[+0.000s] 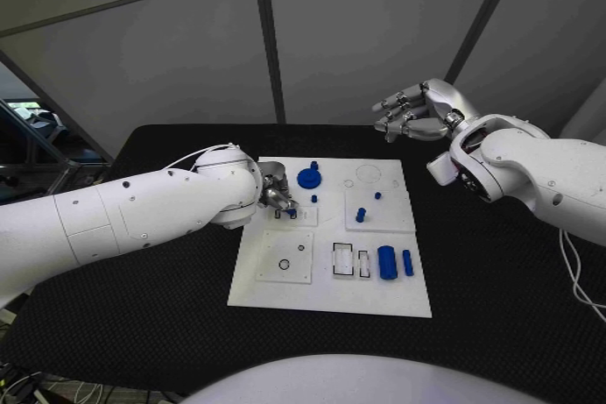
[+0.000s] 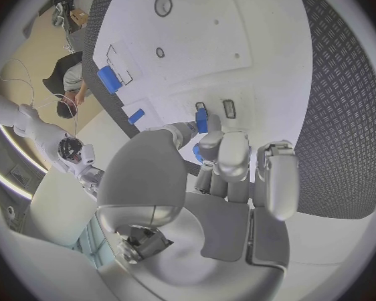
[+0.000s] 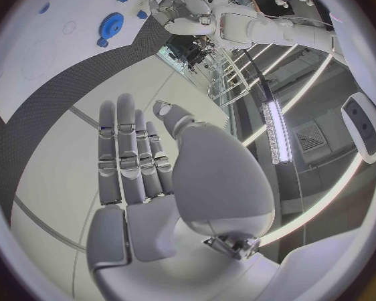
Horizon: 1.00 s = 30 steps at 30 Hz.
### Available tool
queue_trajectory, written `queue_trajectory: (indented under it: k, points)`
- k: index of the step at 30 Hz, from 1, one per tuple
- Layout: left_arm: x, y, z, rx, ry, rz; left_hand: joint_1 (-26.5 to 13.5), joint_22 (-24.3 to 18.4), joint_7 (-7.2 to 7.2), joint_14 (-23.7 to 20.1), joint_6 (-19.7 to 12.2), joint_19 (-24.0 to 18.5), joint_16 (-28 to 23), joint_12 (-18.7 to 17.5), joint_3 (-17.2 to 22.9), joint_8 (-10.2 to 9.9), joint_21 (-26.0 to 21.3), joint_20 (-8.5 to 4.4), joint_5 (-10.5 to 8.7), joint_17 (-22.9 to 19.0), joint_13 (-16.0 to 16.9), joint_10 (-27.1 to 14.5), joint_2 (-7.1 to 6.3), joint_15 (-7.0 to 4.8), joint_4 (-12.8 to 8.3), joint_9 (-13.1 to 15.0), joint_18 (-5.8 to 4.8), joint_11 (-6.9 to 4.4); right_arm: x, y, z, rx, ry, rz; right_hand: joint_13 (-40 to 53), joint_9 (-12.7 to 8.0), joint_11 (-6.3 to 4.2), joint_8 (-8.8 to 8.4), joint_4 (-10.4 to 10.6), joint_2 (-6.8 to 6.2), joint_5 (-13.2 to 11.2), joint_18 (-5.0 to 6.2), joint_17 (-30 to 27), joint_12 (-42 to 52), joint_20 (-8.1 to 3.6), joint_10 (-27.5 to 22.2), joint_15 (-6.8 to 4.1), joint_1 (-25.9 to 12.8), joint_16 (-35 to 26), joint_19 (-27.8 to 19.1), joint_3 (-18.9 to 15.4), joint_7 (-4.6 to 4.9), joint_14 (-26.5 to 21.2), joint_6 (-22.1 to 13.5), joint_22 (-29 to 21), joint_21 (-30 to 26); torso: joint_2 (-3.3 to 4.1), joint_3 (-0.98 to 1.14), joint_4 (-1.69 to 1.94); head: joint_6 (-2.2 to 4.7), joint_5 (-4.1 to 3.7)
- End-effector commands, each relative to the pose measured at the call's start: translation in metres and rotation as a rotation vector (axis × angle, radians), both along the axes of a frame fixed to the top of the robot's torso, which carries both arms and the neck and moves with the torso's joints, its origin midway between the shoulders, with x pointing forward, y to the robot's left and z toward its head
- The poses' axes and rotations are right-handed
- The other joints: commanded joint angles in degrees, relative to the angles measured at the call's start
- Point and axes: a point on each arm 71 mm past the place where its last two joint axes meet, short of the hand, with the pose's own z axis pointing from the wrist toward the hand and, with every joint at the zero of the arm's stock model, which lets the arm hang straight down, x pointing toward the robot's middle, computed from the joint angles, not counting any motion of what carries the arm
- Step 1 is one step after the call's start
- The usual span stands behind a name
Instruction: Assemble the parts on the task board
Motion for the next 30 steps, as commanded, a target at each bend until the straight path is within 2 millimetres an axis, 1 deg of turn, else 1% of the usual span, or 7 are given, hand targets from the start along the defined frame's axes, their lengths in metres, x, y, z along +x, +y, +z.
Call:
queue_trajectory:
  k: [1, 13, 16, 19, 21, 24, 30]
  points:
    - [-0.0022, -0.0001, -0.0032, 0.037, 0.021, -0.019, -0.4, 6.5, -0.03, 0.8, -0.4, 2.6, -0.4, 0.2, 9.6, 0.2, 0.2, -0.15, 0.15, 0.1, 0.0, 0.4, 0.21, -0.10, -9.3, 0.1, -1.16, -0.01, 0.0004, 0.0019, 0.0009, 0.003, 0.005, 0.021, 0.0, 0.0, 0.18, -0.04, 0.2, 0.15, 0.4, 0.51, -0.1, -0.2, 0.02, 0.0, 0.14, -0.6, -0.4, -0.2, -0.2, 0.41, 0.1, -0.1, -0.1, -0.3, 0.00, 0.02, 0.08, 0.08, -0.01]
    - [-0.0031, -0.0002, -0.0039, 0.043, 0.029, -0.025, -0.8, 6.7, -0.06, 0.8, -0.4, 2.7, -0.3, 0.4, 9.9, 0.5, 0.3, -0.17, 0.12, 0.1, 0.1, 0.4, 0.07, -0.12, -9.4, 0.3, -1.18, -0.02, 0.0015, 0.0030, -0.0003, 0.000, 0.014, 0.027, -0.5, 0.0, 0.22, -0.01, 0.5, 0.24, 0.5, 0.53, -0.1, -0.4, 0.12, 0.1, 0.20, -0.9, -0.7, -0.2, -0.3, 0.43, 0.1, -0.2, -0.2, -0.6, -0.04, 0.08, 0.04, 0.27, 0.00]
    - [-0.0029, -0.0002, -0.0043, 0.044, 0.031, -0.025, -0.8, 6.7, -0.06, 0.8, -0.4, 2.7, -0.3, 0.4, 9.9, 0.5, 0.3, -0.17, 0.12, 0.1, 0.1, 0.4, 0.07, -0.12, -9.4, 0.3, -1.19, -0.03, 0.0018, 0.0031, -0.0006, 0.000, 0.016, 0.028, -0.5, 0.0, 0.22, -0.01, 0.5, 0.24, 0.5, 0.53, -0.1, -0.4, 0.12, 0.1, 0.20, -0.9, -0.7, -0.2, -0.3, 0.43, 0.1, -0.2, -0.2, -0.6, -0.01, 0.01, 0.05, 0.45, -0.03]
    - [-0.0029, -0.0003, -0.0046, 0.046, 0.033, -0.027, -0.9, 6.7, -0.09, 0.8, -0.4, 2.7, -0.3, 0.4, 9.9, 0.6, 0.3, -0.18, 0.09, 0.1, 0.1, 0.4, -0.03, -0.13, -9.5, 0.4, -1.18, -0.04, 0.0018, 0.0033, -0.0008, -0.001, 0.018, 0.029, -0.5, 0.0, 0.22, -0.01, 0.5, 0.24, 0.5, 0.53, -0.1, -0.4, 0.12, 0.1, 0.20, -0.9, -0.7, -0.2, -0.3, 0.43, 0.1, -0.2, -0.2, -0.6, -0.03, 0.06, -0.06, 0.48, 0.02]
    - [-0.0031, -0.0005, -0.0048, 0.047, 0.035, -0.028, -1.0, 6.7, -0.11, 0.8, -0.4, 2.7, -0.4, 0.4, 10.0, 0.6, 0.3, -0.18, 0.09, 0.1, 0.2, 0.4, -0.06, -0.13, -9.6, 0.4, -1.18, -0.05, 0.0018, 0.0032, -0.0009, -0.001, 0.020, 0.030, -0.5, 0.0, 0.22, -0.01, 0.5, 0.24, 0.5, 0.53, -0.1, -0.4, 0.12, 0.1, 0.20, -0.9, -0.7, -0.2, -0.3, 0.43, 0.1, -0.2, -0.2, -0.6, -0.01, 0.05, -0.04, 0.14, -0.09]
    - [-0.0036, -0.0005, -0.0049, 0.049, 0.039, -0.031, -1.0, 6.7, -0.12, 0.8, -0.4, 2.7, -0.3, 0.4, 10.0, 0.6, 0.3, -0.18, 0.09, 0.1, 0.2, 0.4, -0.08, -0.14, -9.6, 0.4, -1.19, -0.06, 0.0017, 0.0029, -0.0010, -0.002, 0.022, 0.031, -0.7, 0.0, 0.22, 0.00, 0.5, 0.28, 0.4, 0.55, 0.0, -0.4, 0.15, 0.1, 0.21, -1.0, -0.8, -0.2, -0.4, 0.43, 0.2, -0.2, -0.3, -0.7, 0.00, -0.02, -0.05, 0.22, -0.20]
    - [-0.0043, -0.0006, -0.0054, 0.056, 0.047, -0.039, -1.1, 6.8, -0.17, 0.8, -0.3, 2.7, -0.3, 0.6, 10.1, 0.8, 0.4, -0.20, 0.10, 0.1, 0.3, 0.5, -0.20, -0.17, -9.8, 0.5, -1.21, -0.11, 0.0016, 0.0022, -0.0011, -0.003, 0.024, 0.030, -0.7, 0.0, 0.22, 0.00, 0.5, 0.28, 0.4, 0.55, 0.0, -0.4, 0.15, 0.1, 0.21, -1.0, -0.8, -0.2, -0.4, 0.43, 0.2, -0.2, -0.3, -0.7, -0.06, 0.03, 0.02, 0.24, -0.24]
